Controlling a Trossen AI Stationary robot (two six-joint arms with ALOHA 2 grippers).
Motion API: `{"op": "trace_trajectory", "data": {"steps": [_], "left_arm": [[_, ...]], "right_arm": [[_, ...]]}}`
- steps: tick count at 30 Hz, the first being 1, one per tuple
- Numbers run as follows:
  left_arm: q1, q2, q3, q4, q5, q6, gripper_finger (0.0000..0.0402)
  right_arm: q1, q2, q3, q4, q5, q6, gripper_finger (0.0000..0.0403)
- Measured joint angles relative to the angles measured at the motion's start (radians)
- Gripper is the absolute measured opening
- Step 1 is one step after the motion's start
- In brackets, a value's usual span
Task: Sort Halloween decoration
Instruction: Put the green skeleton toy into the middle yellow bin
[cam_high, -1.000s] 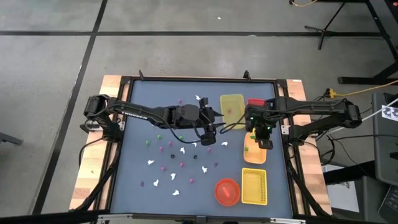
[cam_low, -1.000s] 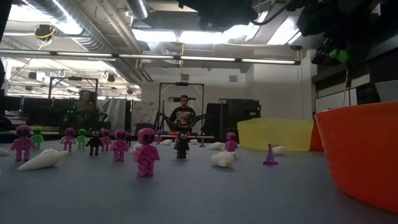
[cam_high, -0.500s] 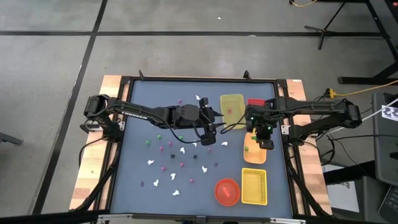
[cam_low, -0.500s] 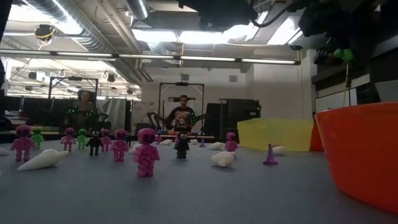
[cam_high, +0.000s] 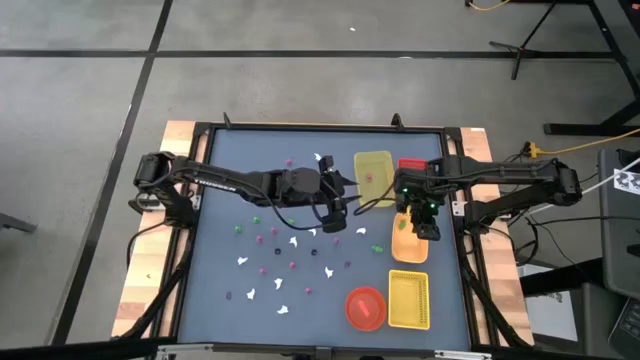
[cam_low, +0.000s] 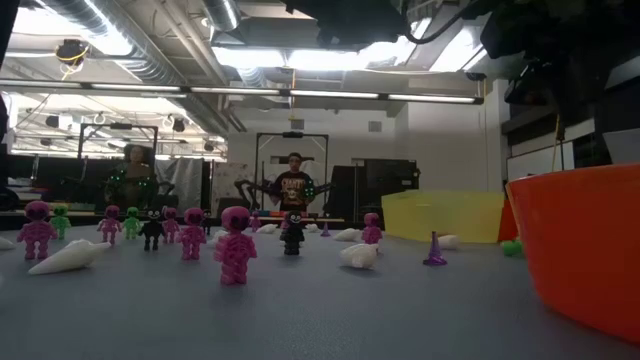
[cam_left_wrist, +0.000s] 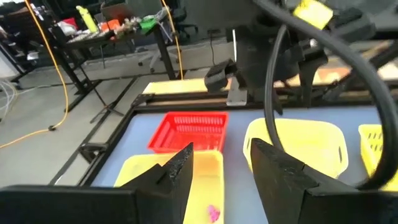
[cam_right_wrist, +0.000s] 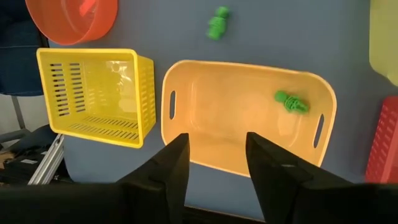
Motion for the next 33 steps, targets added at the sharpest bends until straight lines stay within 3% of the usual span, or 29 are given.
{"op": "trace_trajectory", "data": {"steps": [19, 27, 33], "left_arm": [[-0.045, -0.213, 0.001, -0.594, 0.009, -0.144, 0.0145], [-0.1, -0.215, 0.0, -0.649, 0.009, -0.184, 0.0145], [-0.119, -0.215, 0.0, -0.649, 0.008, -0.185, 0.0145]], "right_arm": [[0.0, 0.003, 0.0, 0.43, 0.096, -0.062, 0.0159], [0.002, 0.003, 0.0, 0.445, 0.095, -0.035, 0.0159], [0.069, 0.003, 0.0, 0.444, 0.099, 0.032, 0.0159]]}}
